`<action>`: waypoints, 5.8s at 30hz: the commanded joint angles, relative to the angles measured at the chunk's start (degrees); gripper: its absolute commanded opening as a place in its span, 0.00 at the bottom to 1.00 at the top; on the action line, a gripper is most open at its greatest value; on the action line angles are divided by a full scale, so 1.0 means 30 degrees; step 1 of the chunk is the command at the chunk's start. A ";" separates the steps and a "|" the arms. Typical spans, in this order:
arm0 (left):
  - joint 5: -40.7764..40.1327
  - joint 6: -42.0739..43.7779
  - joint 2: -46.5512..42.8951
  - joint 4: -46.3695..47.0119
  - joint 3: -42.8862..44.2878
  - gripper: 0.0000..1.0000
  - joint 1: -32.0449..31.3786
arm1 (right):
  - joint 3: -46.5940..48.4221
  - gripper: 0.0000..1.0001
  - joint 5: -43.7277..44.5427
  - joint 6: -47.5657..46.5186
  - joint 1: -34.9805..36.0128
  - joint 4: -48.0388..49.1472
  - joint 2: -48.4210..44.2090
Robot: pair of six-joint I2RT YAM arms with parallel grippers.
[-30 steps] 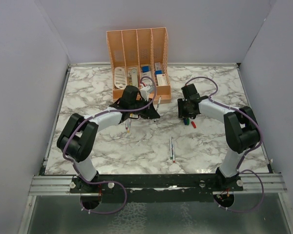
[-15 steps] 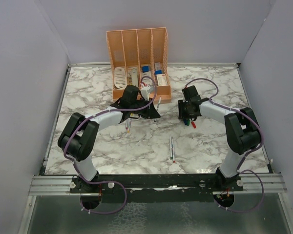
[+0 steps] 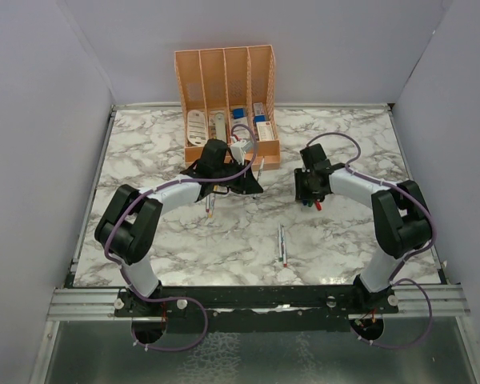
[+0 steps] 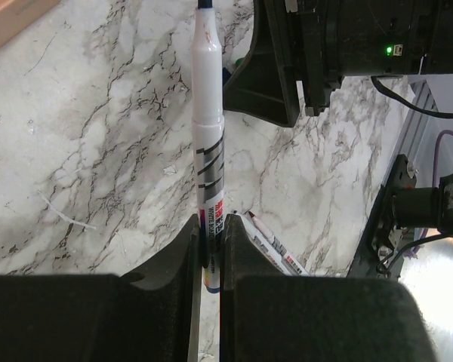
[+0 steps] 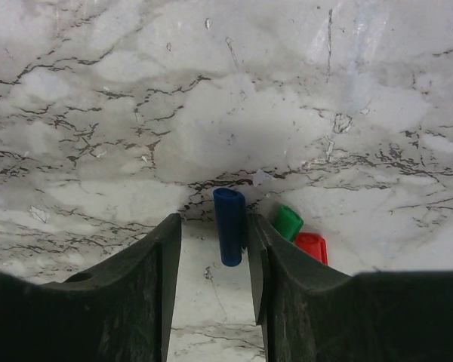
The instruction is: Insert the pens into the pen caps
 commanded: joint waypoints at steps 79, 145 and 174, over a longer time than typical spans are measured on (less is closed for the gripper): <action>0.0587 -0.0239 -0.0526 0.2788 -0.0066 0.00 -0.1241 | -0.1364 0.01 -0.3201 0.0967 0.0533 1.3459 -0.6332; 0.2282 -0.1296 0.0331 0.3807 0.1684 0.00 -0.1437 | -0.3757 0.01 -0.5121 0.3020 0.0553 1.8004 -0.7607; 0.0869 -0.1002 -0.0038 0.3891 0.2165 0.00 -0.1414 | -0.4528 0.01 -0.6158 0.2728 0.0844 1.5828 -0.7737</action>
